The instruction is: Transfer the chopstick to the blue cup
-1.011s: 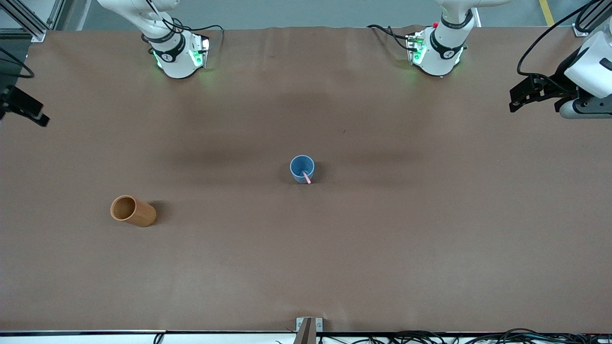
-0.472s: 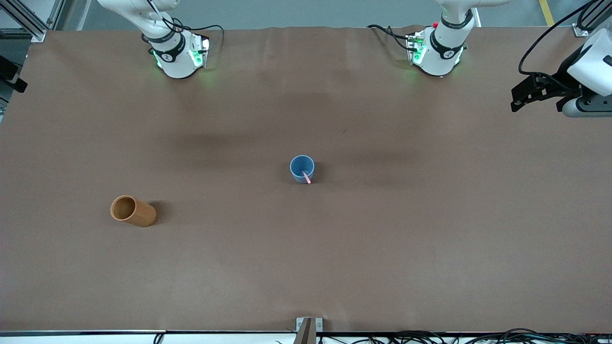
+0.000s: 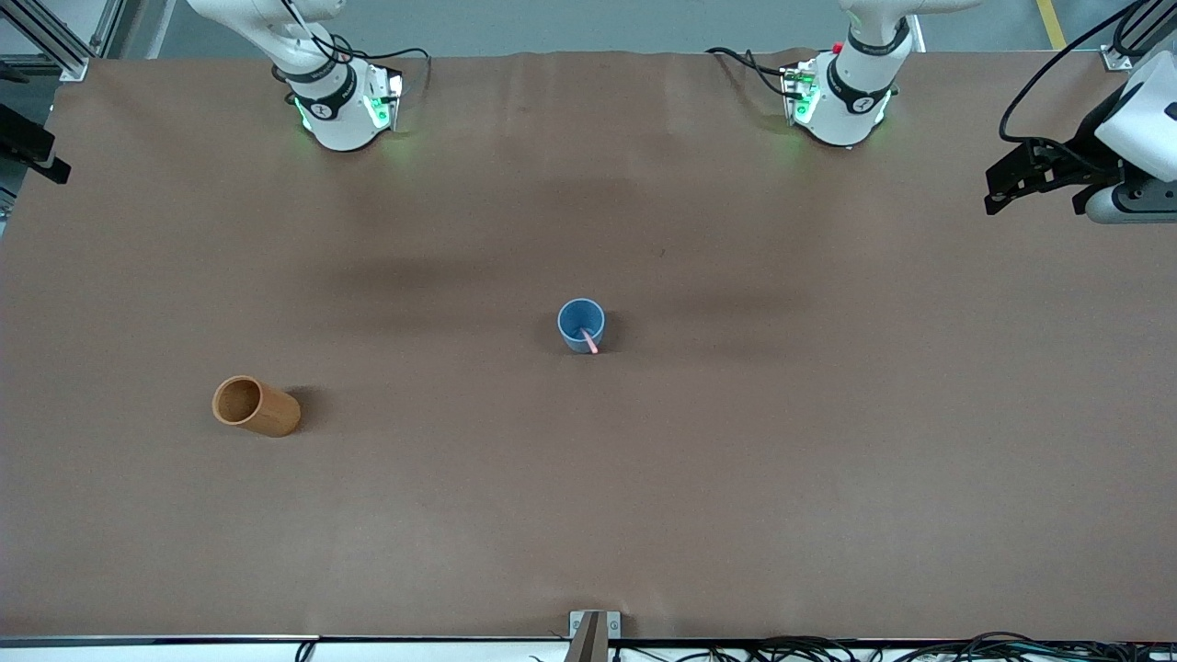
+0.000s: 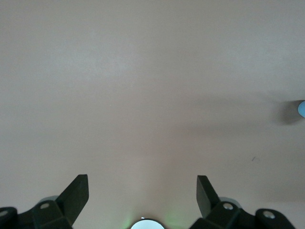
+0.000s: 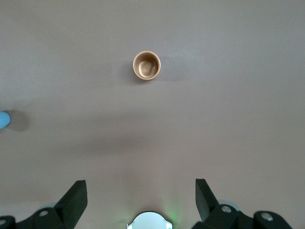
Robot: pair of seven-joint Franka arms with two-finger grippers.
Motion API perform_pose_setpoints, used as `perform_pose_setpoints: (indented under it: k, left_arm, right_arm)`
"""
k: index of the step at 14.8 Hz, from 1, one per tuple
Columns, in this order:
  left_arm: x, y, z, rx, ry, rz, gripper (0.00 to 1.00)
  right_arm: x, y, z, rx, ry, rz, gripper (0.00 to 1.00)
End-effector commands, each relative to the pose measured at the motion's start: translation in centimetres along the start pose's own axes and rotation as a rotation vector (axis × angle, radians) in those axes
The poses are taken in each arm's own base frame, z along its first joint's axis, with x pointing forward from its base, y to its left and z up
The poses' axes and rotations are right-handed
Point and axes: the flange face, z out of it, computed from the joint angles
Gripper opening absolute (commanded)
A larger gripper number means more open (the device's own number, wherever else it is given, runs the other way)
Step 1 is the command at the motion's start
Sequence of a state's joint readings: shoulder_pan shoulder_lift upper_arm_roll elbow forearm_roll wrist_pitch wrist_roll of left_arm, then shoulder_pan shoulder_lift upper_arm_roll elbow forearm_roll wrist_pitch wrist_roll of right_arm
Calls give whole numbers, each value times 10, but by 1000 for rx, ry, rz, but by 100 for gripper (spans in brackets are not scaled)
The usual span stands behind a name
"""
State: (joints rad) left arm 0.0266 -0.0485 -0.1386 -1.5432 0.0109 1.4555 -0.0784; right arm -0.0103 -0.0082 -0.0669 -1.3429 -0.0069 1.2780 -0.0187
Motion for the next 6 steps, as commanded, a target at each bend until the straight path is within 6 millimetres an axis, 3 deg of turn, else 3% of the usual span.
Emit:
perform_pose_setpoints:
  k: [1,6]
  left_arm:
    - [-2,-1,-7,0,4,11,100]
    - [-2,-1,-7,-2,4,12,100]
  right_arm:
    - [-1,3,4,21,-4,-11,100]
    - [4,3,7,21,16,-13,100]
